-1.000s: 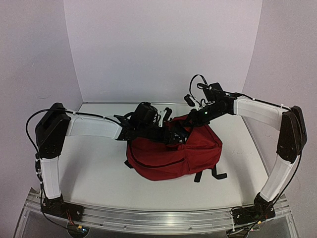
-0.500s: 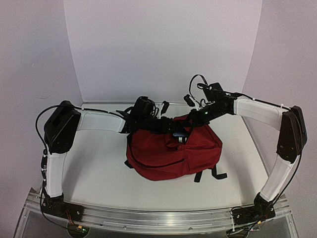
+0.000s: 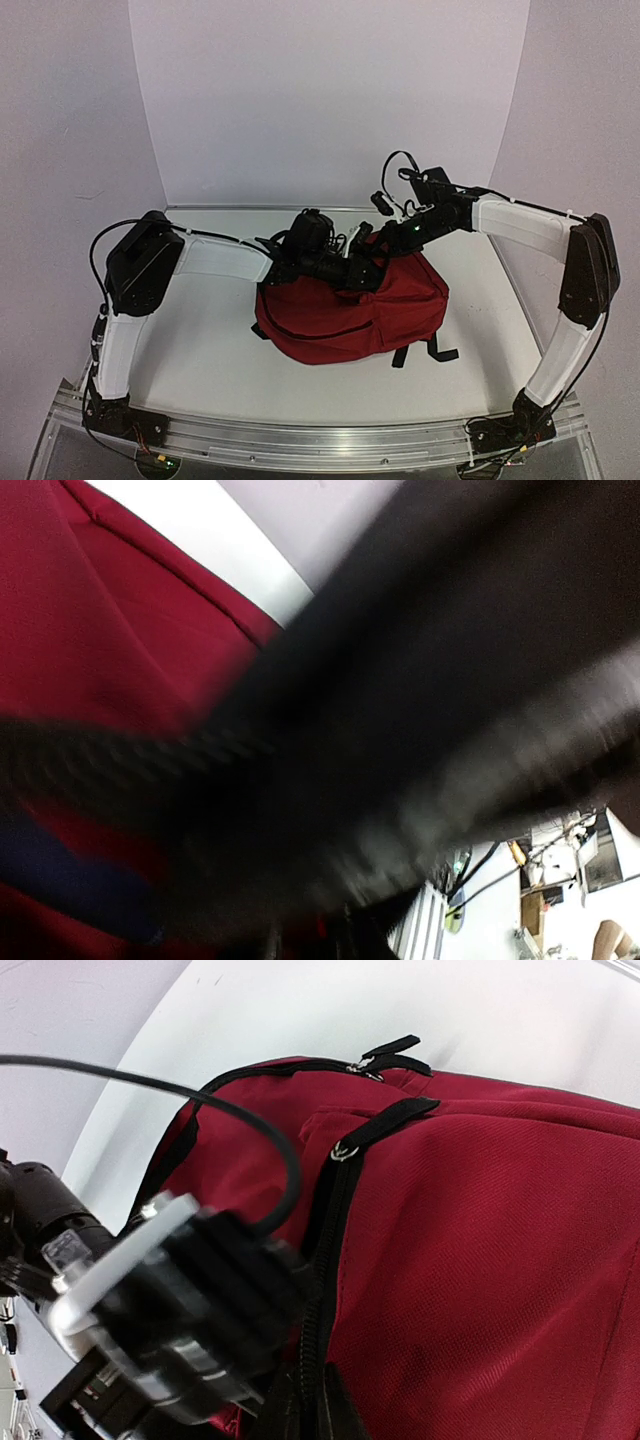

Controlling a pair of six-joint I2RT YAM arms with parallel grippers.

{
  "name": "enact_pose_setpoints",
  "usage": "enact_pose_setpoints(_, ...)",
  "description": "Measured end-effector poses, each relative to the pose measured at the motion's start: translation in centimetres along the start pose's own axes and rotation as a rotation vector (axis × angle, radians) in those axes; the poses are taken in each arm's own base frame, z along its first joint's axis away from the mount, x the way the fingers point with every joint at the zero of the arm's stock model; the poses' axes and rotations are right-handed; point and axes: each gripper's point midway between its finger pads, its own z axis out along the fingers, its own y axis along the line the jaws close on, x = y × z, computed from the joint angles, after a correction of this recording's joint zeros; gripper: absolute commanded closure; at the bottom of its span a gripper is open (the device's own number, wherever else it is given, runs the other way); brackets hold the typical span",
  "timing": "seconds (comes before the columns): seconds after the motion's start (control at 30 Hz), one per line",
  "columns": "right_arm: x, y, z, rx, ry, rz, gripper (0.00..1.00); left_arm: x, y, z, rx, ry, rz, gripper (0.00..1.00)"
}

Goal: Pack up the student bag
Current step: Place the personal item in the student bag, then adjust the student bag at the center of the board.

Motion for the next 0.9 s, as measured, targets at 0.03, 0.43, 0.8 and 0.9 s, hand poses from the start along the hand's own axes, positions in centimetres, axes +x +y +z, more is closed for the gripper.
enact_pose_setpoints(0.03,0.1,0.0,0.0,-0.002,0.002,-0.001,0.90,0.3,-0.2,-0.3,0.001,0.001,0.002,0.76)
enact_pose_setpoints(0.43,3.3,-0.6,1.7,-0.006,0.082,-0.023,0.67,-3.9,-2.7,-8.6,-0.240,-0.175,0.039,0.42)
enact_pose_setpoints(0.8,4.9,0.8,3.0,-0.015,0.141,-0.114,0.55,0.0,6.0,-10.2,-0.672,-0.125,-0.149,0.35)
enact_pose_setpoints(0.9,5.1,0.8,3.0,-0.007,0.147,-0.125,0.58,2.9,7.9,-9.3,-0.733,-0.053,-0.191,0.42)
